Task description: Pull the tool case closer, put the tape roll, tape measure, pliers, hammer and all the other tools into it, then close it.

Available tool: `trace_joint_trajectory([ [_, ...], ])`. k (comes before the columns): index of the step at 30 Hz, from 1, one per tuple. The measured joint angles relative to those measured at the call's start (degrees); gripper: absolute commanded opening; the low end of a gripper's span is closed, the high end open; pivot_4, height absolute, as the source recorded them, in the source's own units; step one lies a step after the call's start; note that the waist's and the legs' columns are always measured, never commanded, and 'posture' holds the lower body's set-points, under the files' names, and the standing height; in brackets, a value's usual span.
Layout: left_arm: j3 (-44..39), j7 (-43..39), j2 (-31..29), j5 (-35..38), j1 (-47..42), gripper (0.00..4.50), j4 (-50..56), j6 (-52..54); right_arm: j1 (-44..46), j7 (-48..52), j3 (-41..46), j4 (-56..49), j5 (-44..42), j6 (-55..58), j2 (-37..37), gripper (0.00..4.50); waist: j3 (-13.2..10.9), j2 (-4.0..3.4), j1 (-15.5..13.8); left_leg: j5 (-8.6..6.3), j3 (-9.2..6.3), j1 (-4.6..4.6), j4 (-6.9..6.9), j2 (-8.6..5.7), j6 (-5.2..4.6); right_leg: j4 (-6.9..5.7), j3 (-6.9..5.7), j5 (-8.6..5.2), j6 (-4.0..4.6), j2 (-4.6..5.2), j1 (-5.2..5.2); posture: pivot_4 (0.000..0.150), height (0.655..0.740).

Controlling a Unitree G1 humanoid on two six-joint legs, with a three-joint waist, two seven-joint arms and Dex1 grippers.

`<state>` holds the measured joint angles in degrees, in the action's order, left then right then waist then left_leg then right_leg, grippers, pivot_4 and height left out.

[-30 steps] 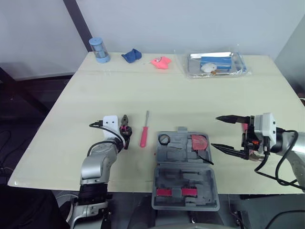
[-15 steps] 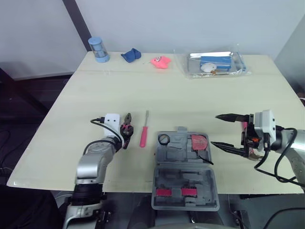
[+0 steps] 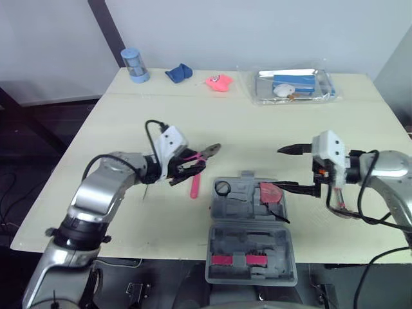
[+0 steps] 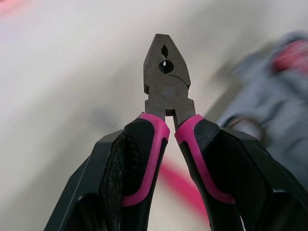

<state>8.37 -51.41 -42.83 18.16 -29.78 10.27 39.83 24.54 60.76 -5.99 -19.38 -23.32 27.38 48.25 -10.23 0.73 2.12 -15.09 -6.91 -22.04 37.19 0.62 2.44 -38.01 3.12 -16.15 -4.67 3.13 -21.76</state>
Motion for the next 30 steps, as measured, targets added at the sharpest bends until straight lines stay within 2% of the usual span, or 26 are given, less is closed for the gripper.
trace_joint_trajectory([
  [2, 3.8, -4.1, 1.0, -0.7, -3.5, 2.43, -2.8, -2.1, 3.9, -0.7, -4.4, 0.3, 4.3, 1.2, -0.2, 4.5, 0.0, -0.02, 0.3, 0.0, 0.01, 0.0, 0.0, 0.0, 0.0, 0.0, 0.01, 0.0, 0.0, 0.0, 0.0, 0.15, 0.74],
  [9, 11.3, -11.0, 7.5, -2.3, -9.1, 2.43, -8.0, -6.0, 12.6, -1.3, -12.6, 1.5, 12.0, 4.2, -2.0, 4.5, 0.0, -0.02, 0.2, 0.11, -0.09, -0.4, 0.11, -0.01, 0.18, -0.03, -0.08, 0.0, 0.0, 0.0, -0.34, 0.15, 0.74],
  [13, 12.7, -13.4, 10.1, -3.6, -12.2, 2.43, -12.2, -8.2, 13.4, -0.1, -16.0, 2.7, 15.2, 6.1, -1.8, 4.5, 0.0, -0.02, 0.3, 0.15, -0.14, -0.91, 0.23, -0.07, 0.23, -0.16, -0.1, 0.01, 0.0, 0.02, -0.84, 0.15, 0.74],
  [21, 15.4, -16.6, 14.8, -7.2, -15.1, 2.43, -17.4, -13.0, 15.3, 1.5, -20.2, 2.8, 18.2, 8.9, -3.4, 4.5, 0.0, -0.02, 0.6, 0.16, -0.14, -0.92, 0.22, -0.07, 0.23, -0.33, -0.08, 0.01, 0.01, 0.01, -0.96, 0.15, 0.74],
  [24, 15.6, -17.3, 15.2, -8.3, -15.1, 2.43, -18.3, -13.9, 15.4, 1.8, -20.7, 3.0, 18.8, 8.9, -4.1, 3.69, 0.0, -0.02, 0.4, 0.16, -0.14, -0.92, 0.25, -0.08, 0.23, -0.36, -0.07, 0.01, 0.01, 0.02, -0.97, 0.15, 0.74],
  [26, 15.6, -17.6, 15.7, -9.1, -15.3, 2.43, -18.9, -14.4, 16.0, 1.8, -20.7, 3.4, 19.1, 8.9, -4.6, 2.46, 0.0, -0.02, 0.4, 0.16, -0.14, -0.92, 0.26, -0.09, 0.23, -0.39, -0.07, 0.01, 0.01, 0.02, -0.97, 0.15, 0.74],
  [29, 15.6, -17.9, 16.2, -9.7, -15.5, 2.43, -19.0, -14.8, 16.7, 2.1, -20.7, 3.8, 19.7, 8.8, -4.7, 1.34, 0.0, -0.02, 0.4, 0.16, -0.15, -0.92, 0.26, -0.09, 0.23, -0.39, -0.07, 0.01, 0.01, 0.02, -0.97, 0.15, 0.74],
  [30, 16.1, -18.9, 15.9, -10.2, -15.7, 2.43, -19.0, -15.4, 16.8, 3.0, -21.1, 3.7, 19.9, 8.7, -4.4, 1.12, 0.0, -0.02, 0.4, 0.16, -0.15, -0.92, 0.26, -0.09, 0.23, -0.39, -0.07, 0.01, 0.01, 0.02, -0.97, 0.15, 0.74],
])
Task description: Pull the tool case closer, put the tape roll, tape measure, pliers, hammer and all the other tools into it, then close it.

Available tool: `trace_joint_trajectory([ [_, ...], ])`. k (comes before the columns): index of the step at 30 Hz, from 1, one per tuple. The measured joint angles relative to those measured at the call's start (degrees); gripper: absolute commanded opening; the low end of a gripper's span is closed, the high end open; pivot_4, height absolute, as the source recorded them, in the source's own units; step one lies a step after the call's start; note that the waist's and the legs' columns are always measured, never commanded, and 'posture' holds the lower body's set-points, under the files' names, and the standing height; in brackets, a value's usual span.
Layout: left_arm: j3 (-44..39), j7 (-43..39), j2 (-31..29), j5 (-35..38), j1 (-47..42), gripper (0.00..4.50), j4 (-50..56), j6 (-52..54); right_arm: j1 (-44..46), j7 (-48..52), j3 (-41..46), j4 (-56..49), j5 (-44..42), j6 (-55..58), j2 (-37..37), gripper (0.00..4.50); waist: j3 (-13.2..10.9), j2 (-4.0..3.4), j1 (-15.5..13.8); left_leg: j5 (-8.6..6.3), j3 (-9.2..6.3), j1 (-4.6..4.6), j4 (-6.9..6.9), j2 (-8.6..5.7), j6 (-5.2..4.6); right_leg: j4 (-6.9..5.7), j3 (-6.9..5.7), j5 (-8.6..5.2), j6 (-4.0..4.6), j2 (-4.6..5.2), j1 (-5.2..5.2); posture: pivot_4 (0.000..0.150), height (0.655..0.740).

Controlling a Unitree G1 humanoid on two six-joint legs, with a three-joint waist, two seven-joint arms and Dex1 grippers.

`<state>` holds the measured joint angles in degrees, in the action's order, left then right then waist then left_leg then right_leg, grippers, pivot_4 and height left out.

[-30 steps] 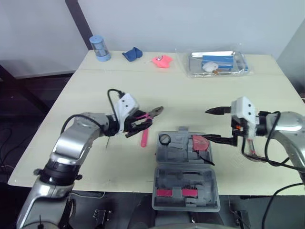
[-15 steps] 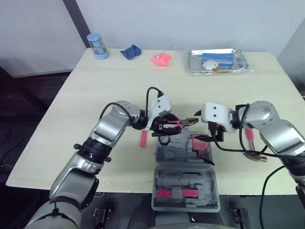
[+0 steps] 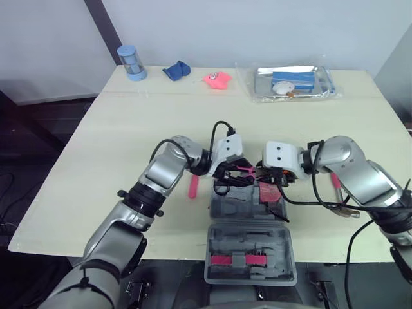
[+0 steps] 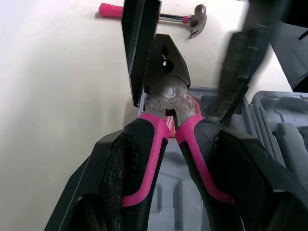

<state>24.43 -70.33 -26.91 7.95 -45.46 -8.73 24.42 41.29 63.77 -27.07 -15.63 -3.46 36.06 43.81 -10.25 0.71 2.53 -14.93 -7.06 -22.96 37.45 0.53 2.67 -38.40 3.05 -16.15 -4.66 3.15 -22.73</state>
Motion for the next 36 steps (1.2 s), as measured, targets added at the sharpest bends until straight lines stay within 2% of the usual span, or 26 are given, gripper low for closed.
trace_joint_trajectory([
  [26, 0.0, -0.5, 0.7, -1.7, 0.4, 2.43, -0.9, -2.4, 0.0, 1.1, -0.2, -0.1, 1.9, 2.7, -0.9, 1.12, 0.0, 0.0, 0.0, 0.01, 0.0, 0.01, 0.08, -0.01, 0.0, -0.17, 0.02, 0.0, 0.0, 0.0, -0.05, 0.15, 0.74],
  [28, 0.0, -0.7, 0.7, -1.7, 0.4, 3.44, -0.9, -2.6, 0.0, 1.1, -0.2, -0.1, 1.9, 2.8, -0.9, 1.12, 0.0, 0.0, 0.0, 0.0, 0.0, 0.01, 0.08, -0.01, 0.0, -0.17, 0.02, 0.0, 0.0, 0.0, -0.05, 0.15, 0.74],
  [29, -0.5, -0.7, 0.9, -1.4, 0.4, 3.66, -0.9, -3.2, 0.0, 1.0, -0.2, 0.2, 1.9, 3.3, -1.0, 1.12, 0.0, 0.0, 0.0, 0.01, 0.0, 0.01, 0.08, -0.01, 0.0, -0.17, 0.02, 0.0, 0.0, 0.0, -0.05, 0.15, 0.74],
  [31, -1.8, -0.7, 1.1, -0.9, 0.2, 4.48, -0.9, -4.2, -0.3, 0.8, -0.2, 1.6, 2.2, 4.0, -0.9, 1.12, 0.0, 0.0, 0.0, 0.0, 0.01, 0.01, 0.1, -0.01, 0.0, -0.18, 0.02, 0.0, 0.0, 0.01, -0.05, 0.15, 0.74],
  [36, -3.8, -1.0, 0.5, -0.2, 0.2, 4.48, -0.9, -5.0, -0.8, 0.9, -0.2, 2.4, 2.6, 4.1, -0.2, 1.12, 0.0, 0.0, 0.1, 0.01, 0.01, 0.02, 0.1, -0.01, 0.0, -0.21, 0.03, 0.0, 0.0, 0.01, -0.06, 0.15, 0.74],
])
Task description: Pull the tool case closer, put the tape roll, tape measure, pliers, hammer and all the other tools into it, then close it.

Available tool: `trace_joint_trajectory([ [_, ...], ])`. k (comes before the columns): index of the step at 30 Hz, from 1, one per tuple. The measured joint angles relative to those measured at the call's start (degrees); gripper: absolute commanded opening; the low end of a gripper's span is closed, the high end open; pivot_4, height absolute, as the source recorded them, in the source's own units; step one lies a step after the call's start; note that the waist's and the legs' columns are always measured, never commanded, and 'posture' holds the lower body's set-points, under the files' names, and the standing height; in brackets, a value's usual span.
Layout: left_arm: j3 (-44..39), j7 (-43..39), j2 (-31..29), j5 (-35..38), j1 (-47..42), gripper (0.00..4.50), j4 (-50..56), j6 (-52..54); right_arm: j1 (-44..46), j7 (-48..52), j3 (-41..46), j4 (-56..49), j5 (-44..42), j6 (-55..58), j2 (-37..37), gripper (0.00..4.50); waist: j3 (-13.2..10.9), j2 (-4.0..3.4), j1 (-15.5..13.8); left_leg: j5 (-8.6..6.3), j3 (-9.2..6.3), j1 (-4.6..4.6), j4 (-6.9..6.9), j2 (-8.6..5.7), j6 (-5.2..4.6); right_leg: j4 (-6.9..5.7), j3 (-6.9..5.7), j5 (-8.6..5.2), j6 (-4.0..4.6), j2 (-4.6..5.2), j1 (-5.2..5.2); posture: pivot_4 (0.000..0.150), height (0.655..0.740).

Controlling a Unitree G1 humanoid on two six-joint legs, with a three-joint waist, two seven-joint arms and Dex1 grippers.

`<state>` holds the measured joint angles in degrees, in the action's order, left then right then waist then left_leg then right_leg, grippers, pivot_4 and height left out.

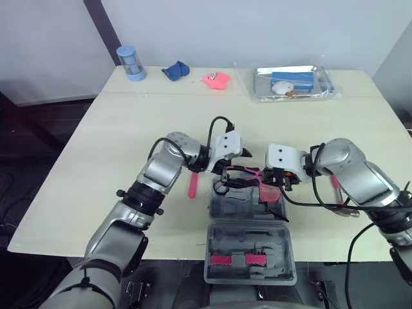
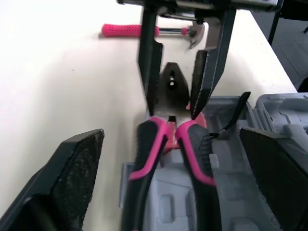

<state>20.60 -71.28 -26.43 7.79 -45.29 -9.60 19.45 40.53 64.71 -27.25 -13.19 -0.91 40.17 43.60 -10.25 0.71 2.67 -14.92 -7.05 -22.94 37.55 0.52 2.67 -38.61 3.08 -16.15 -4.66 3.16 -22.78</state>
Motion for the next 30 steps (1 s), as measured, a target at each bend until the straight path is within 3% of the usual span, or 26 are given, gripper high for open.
trace_joint_trajectory([
  [11, -7.9, -7.6, -9.9, 7.0, 7.5, 4.48, 3.0, -2.4, -1.9, 1.0, 0.3, -3.3, -0.3, 0.1, 2.9, 1.12, 0.0, 0.0, 0.8, 0.0, 0.0, 0.02, 0.06, 0.01, -0.01, -0.18, 0.01, -0.01, 0.02, 0.0, -0.03, 0.15, 0.74],
  [16, -14.7, -13.8, -18.2, 13.7, 17.0, 4.48, 8.2, -3.4, -2.3, 2.4, 0.1, -7.9, 0.2, 2.7, 6.1, 1.12, 0.0, -0.06, 1.3, -0.12, 0.05, 0.07, 0.02, 0.03, -0.2, -0.23, 0.03, -0.02, 0.04, 0.0, -0.06, 0.15, 0.74],
  [21, -21.2, -16.2, -23.6, 18.1, 27.3, 4.48, 13.3, -5.1, -0.2, 3.9, -4.1, -14.3, 0.7, 9.2, 6.6, 1.12, 0.0, -0.1, 1.2, -0.14, 0.07, 0.11, 0.02, 0.06, -0.25, -0.25, 0.05, -0.03, 0.04, -0.01, -0.05, 0.15, 0.74],
  [30, -27.8, -16.4, -27.9, 20.7, 35.2, 4.48, 15.9, -7.4, 6.3, 2.7, -13.5, -14.8, 3.9, 15.9, 2.3, 1.12, -0.1, -0.11, 1.1, -0.14, 0.07, 0.11, 0.02, 0.06, -0.25, -0.23, 0.04, -0.03, 0.04, -0.01, -0.05, 0.15, 0.74],
])
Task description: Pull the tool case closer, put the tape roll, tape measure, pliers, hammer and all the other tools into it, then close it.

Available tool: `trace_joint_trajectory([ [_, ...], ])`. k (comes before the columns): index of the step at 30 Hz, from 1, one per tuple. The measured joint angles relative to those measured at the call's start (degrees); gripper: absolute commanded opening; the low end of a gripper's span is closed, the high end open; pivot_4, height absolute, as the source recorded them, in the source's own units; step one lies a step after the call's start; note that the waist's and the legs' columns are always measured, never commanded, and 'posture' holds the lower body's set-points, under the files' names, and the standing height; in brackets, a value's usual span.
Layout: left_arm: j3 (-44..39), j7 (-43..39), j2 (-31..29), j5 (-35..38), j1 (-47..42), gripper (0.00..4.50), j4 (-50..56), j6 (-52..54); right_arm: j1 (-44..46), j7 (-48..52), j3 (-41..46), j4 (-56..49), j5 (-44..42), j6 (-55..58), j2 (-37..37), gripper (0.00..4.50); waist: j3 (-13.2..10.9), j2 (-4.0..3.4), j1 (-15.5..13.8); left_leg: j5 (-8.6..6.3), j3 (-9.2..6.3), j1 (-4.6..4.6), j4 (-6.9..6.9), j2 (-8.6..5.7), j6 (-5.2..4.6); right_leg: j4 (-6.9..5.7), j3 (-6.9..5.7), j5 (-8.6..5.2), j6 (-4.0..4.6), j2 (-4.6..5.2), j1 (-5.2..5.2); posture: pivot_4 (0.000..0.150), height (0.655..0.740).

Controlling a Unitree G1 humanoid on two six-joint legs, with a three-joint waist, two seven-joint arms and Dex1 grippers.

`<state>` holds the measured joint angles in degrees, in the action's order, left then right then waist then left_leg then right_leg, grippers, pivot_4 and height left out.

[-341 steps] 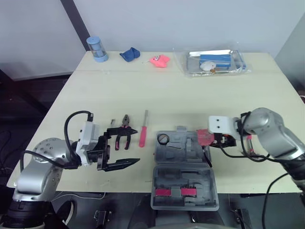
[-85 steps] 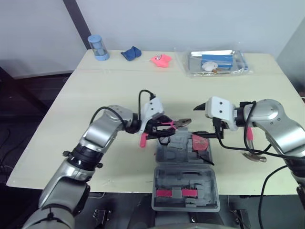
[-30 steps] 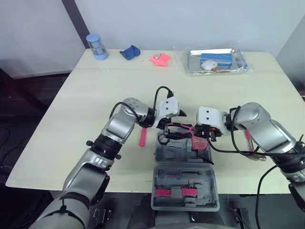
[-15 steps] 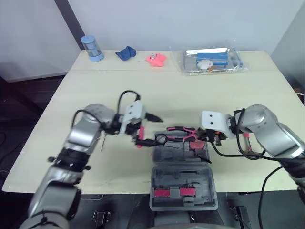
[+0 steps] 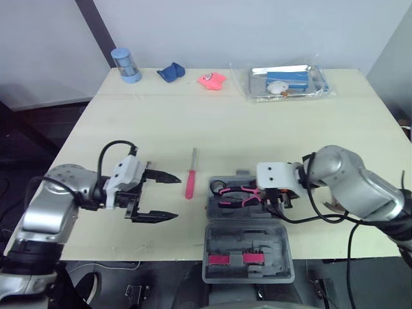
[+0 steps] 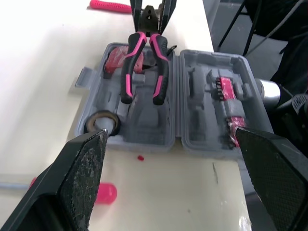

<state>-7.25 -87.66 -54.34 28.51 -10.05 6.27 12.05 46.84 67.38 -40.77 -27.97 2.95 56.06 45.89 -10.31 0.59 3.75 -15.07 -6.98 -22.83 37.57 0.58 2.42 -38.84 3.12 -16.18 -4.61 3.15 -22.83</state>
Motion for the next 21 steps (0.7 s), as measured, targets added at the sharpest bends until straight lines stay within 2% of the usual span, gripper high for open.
trace_joint_trajectory([
  [11, -1.7, -0.8, -0.7, 1.0, 2.1, 4.48, -0.5, -3.0, 5.2, -1.6, -10.8, 4.1, 5.1, 2.7, -4.1, 1.12, 0.0, -0.01, 0.2, 0.0, 0.0, 0.02, 0.0, 0.0, 0.0, -0.02, -0.01, 0.0, 0.0, -0.01, -0.01, 0.15, 0.74],
  [21, -1.6, -1.4, -2.0, 1.0, 2.1, 4.48, -2.7, -5.1, 5.5, -3.2, -13.5, 6.3, 6.7, 4.9, -7.7, 1.12, 0.0, -0.02, 0.3, 0.0, -0.01, 0.02, 0.0, 0.01, 0.0, -0.04, -0.01, 0.0, 0.01, -0.02, -0.02, 0.15, 0.74],
])
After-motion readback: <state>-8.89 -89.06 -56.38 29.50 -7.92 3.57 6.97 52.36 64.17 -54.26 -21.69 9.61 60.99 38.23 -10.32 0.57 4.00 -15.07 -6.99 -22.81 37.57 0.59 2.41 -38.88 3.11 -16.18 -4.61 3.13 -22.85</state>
